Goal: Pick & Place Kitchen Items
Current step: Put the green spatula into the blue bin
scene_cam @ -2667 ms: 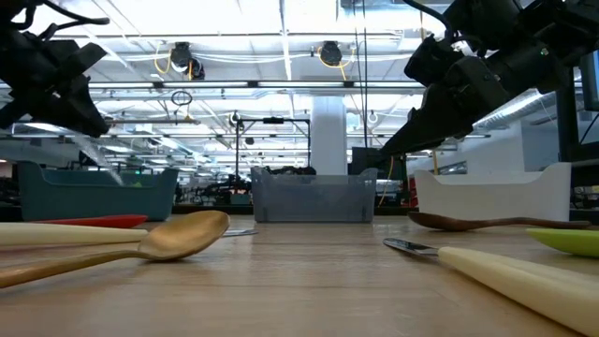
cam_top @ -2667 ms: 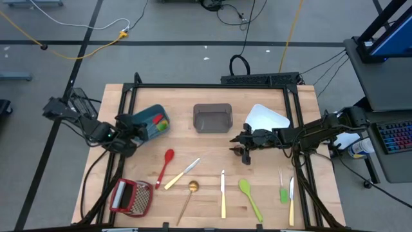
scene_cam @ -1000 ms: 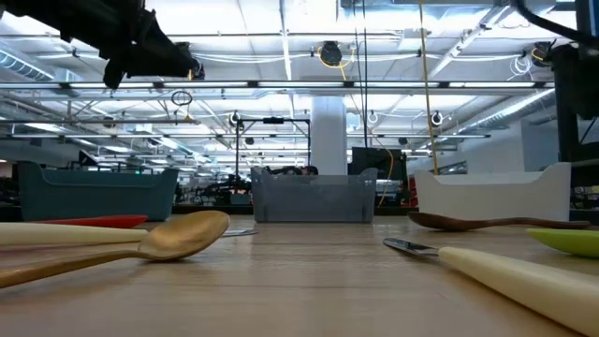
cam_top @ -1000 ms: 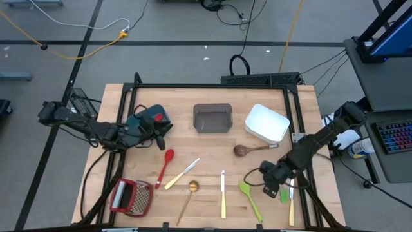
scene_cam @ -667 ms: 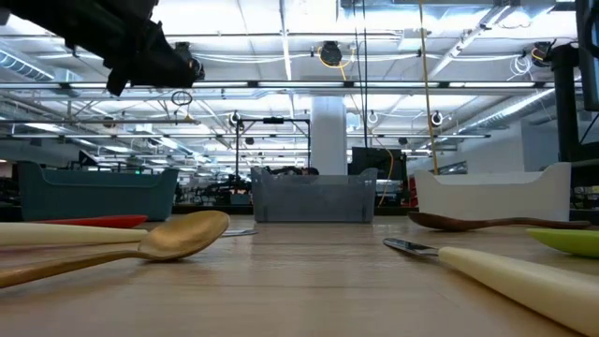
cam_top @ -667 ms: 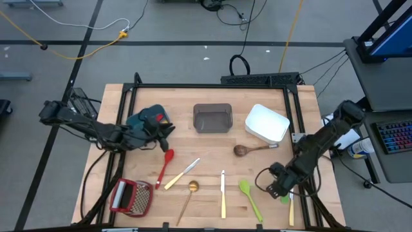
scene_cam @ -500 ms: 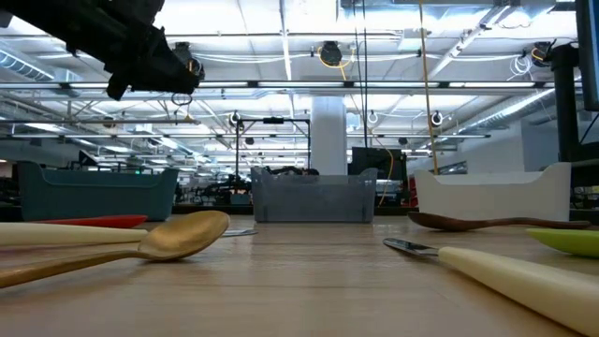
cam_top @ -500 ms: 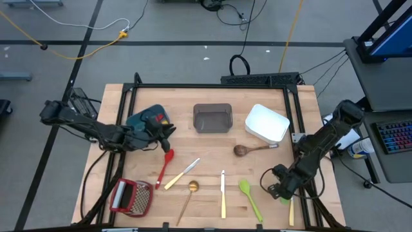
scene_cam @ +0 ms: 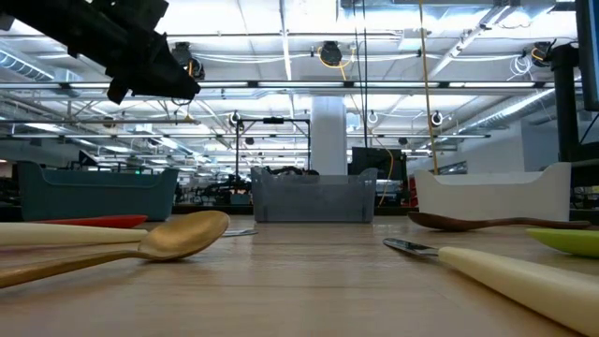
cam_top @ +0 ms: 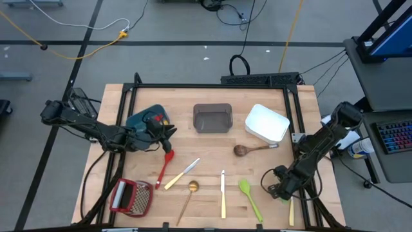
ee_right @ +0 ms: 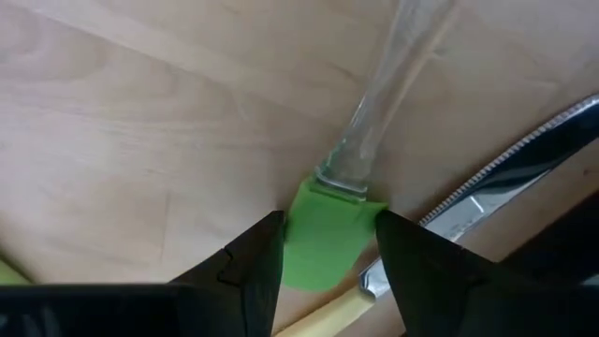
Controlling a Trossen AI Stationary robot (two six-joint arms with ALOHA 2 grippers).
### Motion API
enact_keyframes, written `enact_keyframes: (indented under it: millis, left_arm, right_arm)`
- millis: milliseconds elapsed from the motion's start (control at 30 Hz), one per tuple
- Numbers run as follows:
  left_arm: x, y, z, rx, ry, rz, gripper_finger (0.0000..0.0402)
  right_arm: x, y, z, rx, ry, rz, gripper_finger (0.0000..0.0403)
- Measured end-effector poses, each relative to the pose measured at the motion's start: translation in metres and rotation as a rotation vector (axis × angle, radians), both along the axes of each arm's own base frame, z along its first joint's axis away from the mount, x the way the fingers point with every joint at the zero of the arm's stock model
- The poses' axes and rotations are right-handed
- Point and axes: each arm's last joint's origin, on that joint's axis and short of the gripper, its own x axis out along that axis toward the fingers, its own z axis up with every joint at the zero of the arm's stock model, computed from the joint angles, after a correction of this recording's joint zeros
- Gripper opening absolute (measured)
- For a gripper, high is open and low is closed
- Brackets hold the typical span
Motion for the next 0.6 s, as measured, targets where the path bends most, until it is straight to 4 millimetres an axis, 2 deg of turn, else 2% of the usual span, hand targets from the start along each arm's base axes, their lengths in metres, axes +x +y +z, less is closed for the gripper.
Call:
enact_keyframes:
  millis: [233, 467, 600]
  left_arm:
    - [0.000, 0.000, 0.000, 0.000, 0.001, 0.000, 0.0093]
    - [-0.001, 0.000, -0.003, 0.004, 0.030, 0.000, 0.0093]
    - [-0.001, 0.000, -0.003, -0.020, 0.017, 0.008, 0.0093]
  right_arm:
    - [0.008, -0.019, -0.004, -0.052, 0.028, 0.117, 0.0157]
    - [0.018, -0.048, -0.013, -0.032, 0.013, 0.270, 0.0088]
    - [0.023, -0.057, -0.014, -0.009, -0.023, 0.344, 0.0051]
